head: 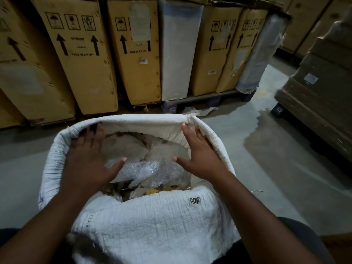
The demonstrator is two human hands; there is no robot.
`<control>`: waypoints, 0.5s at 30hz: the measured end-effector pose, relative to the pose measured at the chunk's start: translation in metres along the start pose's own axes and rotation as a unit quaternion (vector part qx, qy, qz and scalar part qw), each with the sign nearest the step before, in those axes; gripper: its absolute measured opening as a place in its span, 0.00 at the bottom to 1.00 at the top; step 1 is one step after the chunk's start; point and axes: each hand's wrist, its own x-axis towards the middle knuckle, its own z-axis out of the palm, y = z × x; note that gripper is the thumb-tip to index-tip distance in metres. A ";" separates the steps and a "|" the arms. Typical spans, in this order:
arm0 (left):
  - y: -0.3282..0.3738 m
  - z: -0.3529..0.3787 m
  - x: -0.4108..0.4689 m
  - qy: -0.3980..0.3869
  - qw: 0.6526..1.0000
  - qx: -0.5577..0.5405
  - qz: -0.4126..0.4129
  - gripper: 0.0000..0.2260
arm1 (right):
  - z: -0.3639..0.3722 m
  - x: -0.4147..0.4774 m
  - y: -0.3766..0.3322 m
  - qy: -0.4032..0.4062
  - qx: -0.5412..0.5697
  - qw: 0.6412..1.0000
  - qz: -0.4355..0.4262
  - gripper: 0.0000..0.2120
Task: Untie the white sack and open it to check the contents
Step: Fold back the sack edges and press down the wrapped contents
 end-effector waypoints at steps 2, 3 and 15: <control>-0.004 -0.006 0.005 0.036 0.999 -0.009 -0.013 0.51 | -0.007 0.003 0.003 0.035 0.007 0.999 -0.007 0.51; -0.006 -0.009 0.007 0.048 0.999 -0.010 -0.021 0.51 | -0.012 0.005 0.005 0.056 0.005 0.998 -0.012 0.51; -0.005 -0.009 0.011 0.048 0.999 -0.006 -0.009 0.54 | -0.021 0.009 0.016 0.092 -0.009 0.996 0.007 0.51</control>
